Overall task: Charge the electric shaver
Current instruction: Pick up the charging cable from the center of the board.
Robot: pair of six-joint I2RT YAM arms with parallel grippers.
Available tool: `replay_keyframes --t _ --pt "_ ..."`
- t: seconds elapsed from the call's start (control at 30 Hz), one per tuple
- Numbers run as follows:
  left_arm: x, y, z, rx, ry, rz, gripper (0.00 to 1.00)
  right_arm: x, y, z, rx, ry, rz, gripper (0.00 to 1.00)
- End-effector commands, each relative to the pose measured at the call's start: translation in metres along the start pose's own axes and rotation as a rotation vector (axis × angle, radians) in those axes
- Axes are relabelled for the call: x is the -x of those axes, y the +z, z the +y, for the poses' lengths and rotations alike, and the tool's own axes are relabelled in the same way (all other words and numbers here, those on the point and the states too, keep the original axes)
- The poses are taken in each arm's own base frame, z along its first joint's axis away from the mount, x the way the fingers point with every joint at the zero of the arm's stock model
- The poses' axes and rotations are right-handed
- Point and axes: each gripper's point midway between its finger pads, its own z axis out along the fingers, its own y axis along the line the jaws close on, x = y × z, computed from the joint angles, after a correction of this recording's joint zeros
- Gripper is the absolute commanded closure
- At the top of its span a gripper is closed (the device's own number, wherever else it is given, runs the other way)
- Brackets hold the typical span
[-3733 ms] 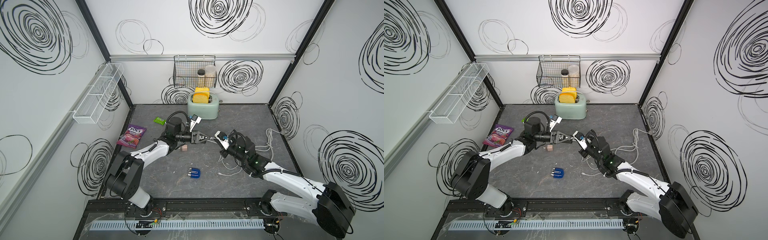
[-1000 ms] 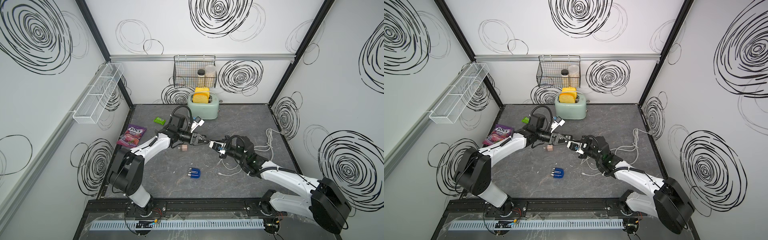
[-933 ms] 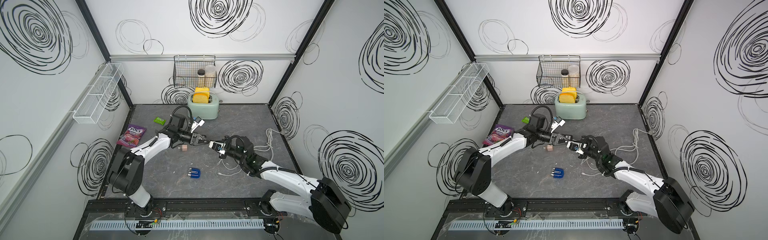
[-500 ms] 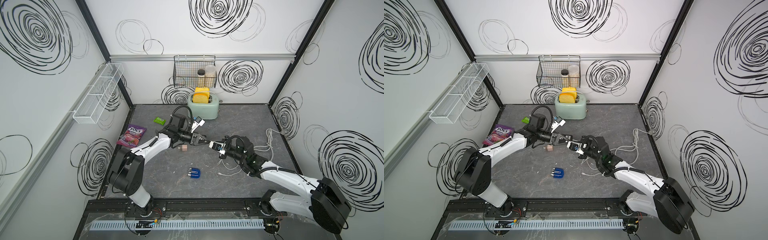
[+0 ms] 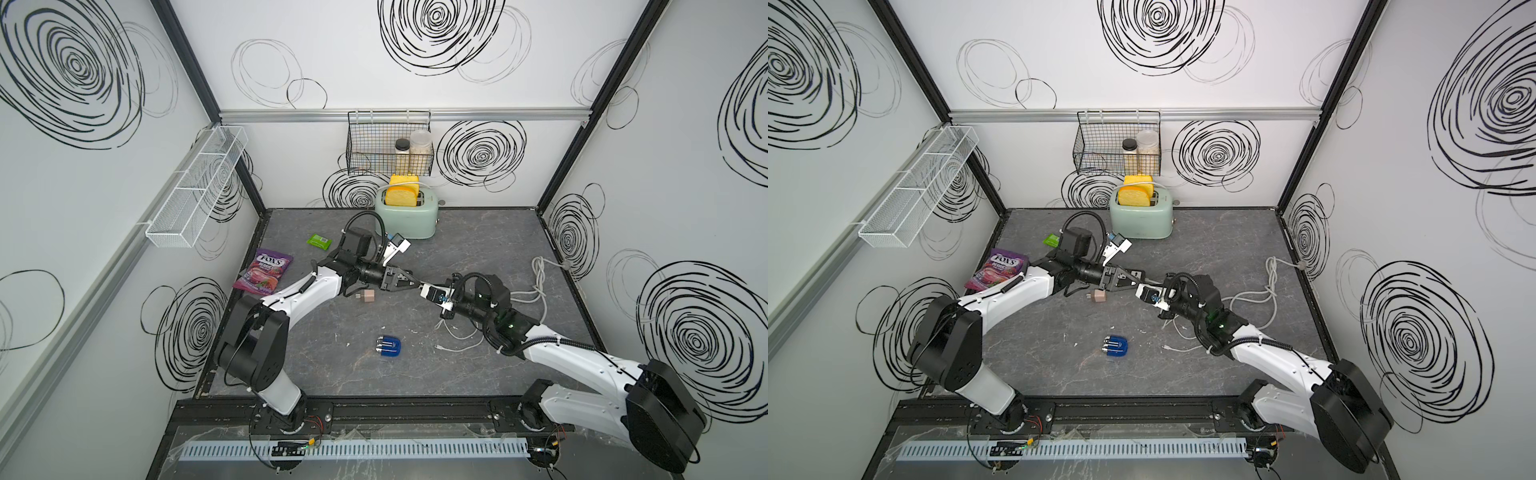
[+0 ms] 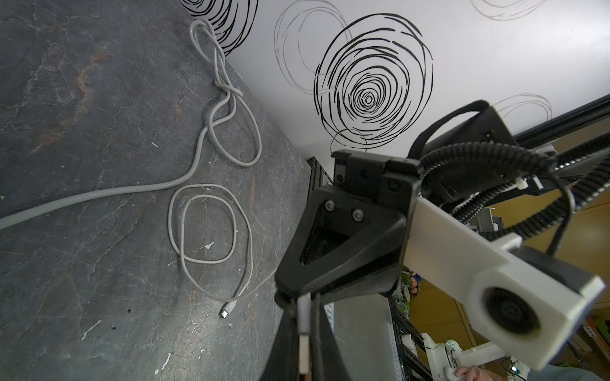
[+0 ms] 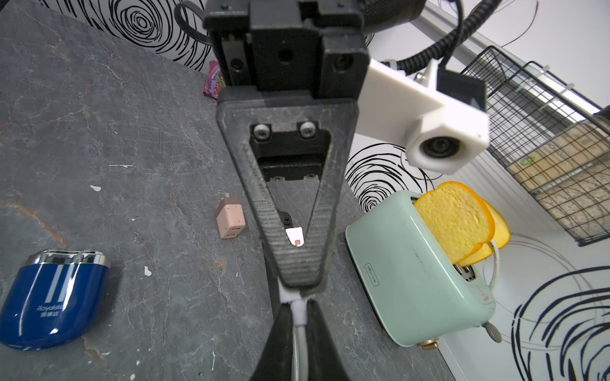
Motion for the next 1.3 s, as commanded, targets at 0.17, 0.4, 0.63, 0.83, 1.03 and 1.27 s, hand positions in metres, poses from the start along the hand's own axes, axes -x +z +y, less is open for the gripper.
replay_keyframes --t 0.17,0.4,0.63,0.83,1.03,1.27 --pt "0.003 0.002 -0.001 -0.013 0.037 -0.001 1.0 0.011 -0.003 0.002 0.008 -0.012 -0.058 0.83" --pt "0.005 0.002 -0.002 -0.015 0.04 -0.003 1.0 0.01 -0.003 0.005 0.019 -0.011 -0.055 0.85" --pt "0.004 0.002 0.0 -0.011 0.035 -0.002 1.0 0.012 -0.003 0.006 0.02 -0.011 -0.062 0.91" --pt "0.004 0.001 0.002 0.001 0.03 -0.005 0.91 0.018 -0.007 0.002 0.001 0.019 -0.081 1.0" --pt "0.022 -0.04 0.012 0.12 0.057 -0.099 0.1 0.014 -0.004 -0.011 0.034 0.217 0.007 1.0" --pt "0.061 -0.148 0.043 0.504 0.143 -0.379 0.03 -0.005 -0.007 -0.026 0.063 0.451 0.115 1.0"
